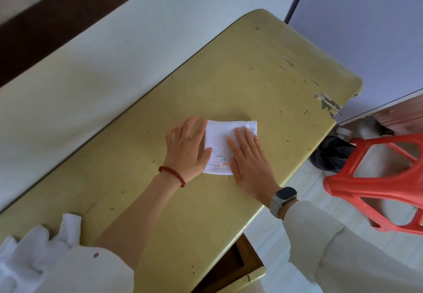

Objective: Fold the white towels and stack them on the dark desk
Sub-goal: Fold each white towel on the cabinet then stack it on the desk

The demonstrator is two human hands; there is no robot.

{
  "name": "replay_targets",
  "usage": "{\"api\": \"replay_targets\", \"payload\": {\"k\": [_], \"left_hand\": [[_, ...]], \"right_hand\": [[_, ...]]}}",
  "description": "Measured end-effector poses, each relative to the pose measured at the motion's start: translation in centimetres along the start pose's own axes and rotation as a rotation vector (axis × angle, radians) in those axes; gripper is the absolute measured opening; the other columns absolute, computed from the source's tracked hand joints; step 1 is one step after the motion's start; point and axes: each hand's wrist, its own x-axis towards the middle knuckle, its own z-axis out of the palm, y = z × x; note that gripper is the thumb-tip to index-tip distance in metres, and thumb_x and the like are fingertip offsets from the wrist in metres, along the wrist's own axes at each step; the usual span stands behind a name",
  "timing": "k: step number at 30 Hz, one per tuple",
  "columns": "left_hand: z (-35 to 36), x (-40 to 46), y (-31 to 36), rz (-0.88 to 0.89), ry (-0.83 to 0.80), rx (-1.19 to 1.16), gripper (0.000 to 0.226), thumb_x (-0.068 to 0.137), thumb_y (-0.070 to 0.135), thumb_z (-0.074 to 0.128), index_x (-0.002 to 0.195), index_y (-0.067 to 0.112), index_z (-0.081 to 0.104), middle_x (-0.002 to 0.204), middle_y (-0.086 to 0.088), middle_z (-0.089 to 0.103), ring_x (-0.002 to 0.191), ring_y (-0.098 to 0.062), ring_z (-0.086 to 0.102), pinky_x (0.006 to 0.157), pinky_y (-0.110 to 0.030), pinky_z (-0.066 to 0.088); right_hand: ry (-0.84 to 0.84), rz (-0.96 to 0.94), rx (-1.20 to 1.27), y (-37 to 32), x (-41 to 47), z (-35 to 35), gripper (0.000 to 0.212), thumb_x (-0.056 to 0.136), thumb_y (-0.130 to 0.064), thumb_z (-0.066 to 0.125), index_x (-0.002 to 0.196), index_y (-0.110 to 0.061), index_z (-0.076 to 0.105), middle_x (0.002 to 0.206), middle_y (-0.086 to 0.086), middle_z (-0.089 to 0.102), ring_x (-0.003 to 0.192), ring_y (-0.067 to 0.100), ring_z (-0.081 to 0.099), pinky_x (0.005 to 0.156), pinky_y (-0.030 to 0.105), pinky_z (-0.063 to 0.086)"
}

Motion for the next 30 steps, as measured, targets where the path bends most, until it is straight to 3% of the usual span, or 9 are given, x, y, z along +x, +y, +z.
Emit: {"api": "replay_targets", "payload": {"k": [2, 4, 9, 15, 20, 24, 26, 28, 30], "left_hand": [[0.7, -0.4, 0.2, 0.081, 0.111, 0.071, 0.049, 0.086, 0.026, 0.035, 0.132, 0.009, 0.041, 0.139, -0.01, 0.043, 0.129, -0.021, 0.031, 0.1, -0.049, 0.026], [1.4, -0.7, 0.6, 0.146, 0.12, 0.137, 0.045, 0.089, 0.019, 0.032, 0.131, 0.007, 0.04, 0.141, -0.008, 0.044, 0.132, -0.019, 0.032, 0.102, -0.048, 0.02], [2.3, 0.1, 1.5, 0.155, -0.056, 0.266, 0.052, 0.09, 0.028, 0.026, 0.131, 0.004, 0.046, 0.143, -0.009, 0.042, 0.132, -0.019, 0.039, 0.108, -0.054, 0.022], [2.9, 0.5, 0.2, 0.081, -0.204, 0.252, 0.074, 0.086, 0.049, 0.005, 0.145, 0.006, 0.017, 0.155, -0.007, 0.012, 0.142, -0.018, 0.014, 0.111, -0.052, 0.0], [2.4, 0.9, -0.1, 0.093, -0.259, 0.26, 0.08, 0.08, 0.054, -0.002, 0.147, 0.011, 0.008, 0.156, -0.001, 0.001, 0.143, -0.021, 0.0, 0.111, -0.053, -0.003], [1.6, 0.7, -0.1, 0.071, -0.174, 0.199, 0.068, 0.086, 0.045, 0.008, 0.142, 0.013, 0.029, 0.152, 0.0, 0.024, 0.142, -0.025, 0.016, 0.108, -0.06, 0.009], [1.2, 0.5, -0.3, 0.044, -0.148, 0.209, 0.059, 0.088, 0.04, 0.014, 0.134, 0.014, 0.042, 0.144, -0.003, 0.039, 0.138, -0.027, 0.027, 0.105, -0.061, 0.019], [0.8, 0.2, -0.3, 0.027, -0.095, 0.241, 0.048, 0.088, 0.034, 0.023, 0.115, 0.014, 0.056, 0.127, -0.008, 0.053, 0.129, -0.031, 0.041, 0.098, -0.06, 0.032], [0.4, -0.4, -0.4, 0.04, -0.033, 0.26, 0.038, 0.086, 0.031, 0.03, 0.094, 0.013, 0.063, 0.114, -0.012, 0.058, 0.12, -0.034, 0.049, 0.091, -0.057, 0.04]], "right_hand": [[0.075, -0.001, 0.011, -0.2, 0.2, -0.3, 0.044, 0.097, -0.017, 0.019, 0.132, 0.001, 0.039, 0.14, 0.023, 0.041, 0.132, 0.039, 0.035, 0.109, 0.046, 0.021], [0.102, 0.017, -0.027, -0.4, 0.7, -0.5, 0.045, 0.088, -0.009, 0.031, 0.129, 0.005, 0.041, 0.137, 0.024, 0.044, 0.13, 0.039, 0.038, 0.108, 0.047, 0.021], [0.007, 0.081, -0.18, -0.7, 2.3, -0.2, 0.049, 0.086, -0.016, 0.032, 0.13, 0.002, 0.044, 0.139, 0.02, 0.044, 0.13, 0.038, 0.039, 0.109, 0.052, 0.025], [-0.127, 0.135, -0.182, 0.0, 2.4, 0.3, 0.054, 0.091, -0.034, 0.025, 0.137, -0.01, 0.04, 0.143, 0.015, 0.041, 0.131, 0.037, 0.038, 0.101, 0.061, 0.03], [-0.121, 0.07, -0.146, 0.6, 2.3, 0.0, 0.052, 0.091, -0.032, 0.026, 0.135, -0.009, 0.042, 0.142, 0.018, 0.04, 0.131, 0.04, 0.037, 0.101, 0.064, 0.025], [0.108, -0.034, -0.043, 0.9, 0.4, -0.9, 0.034, 0.081, -0.019, 0.039, 0.111, -0.011, 0.055, 0.123, 0.019, 0.056, 0.121, 0.035, 0.043, 0.105, 0.057, 0.025], [0.164, -0.142, 0.002, 0.7, -1.2, -1.1, 0.031, 0.075, -0.017, 0.042, 0.1, -0.012, 0.059, 0.107, 0.013, 0.062, 0.109, 0.029, 0.045, 0.101, 0.051, 0.028], [0.152, -0.159, 0.002, 1.2, -2.3, -1.4, 0.032, 0.07, -0.016, 0.042, 0.092, -0.014, 0.065, 0.1, 0.01, 0.063, 0.104, 0.027, 0.045, 0.097, 0.048, 0.029], [0.127, -0.05, -0.03, 1.8, -2.3, -1.8, 0.027, 0.068, -0.012, 0.049, 0.088, -0.017, 0.067, 0.103, 0.011, 0.063, 0.106, 0.029, 0.046, 0.097, 0.049, 0.029]]}}
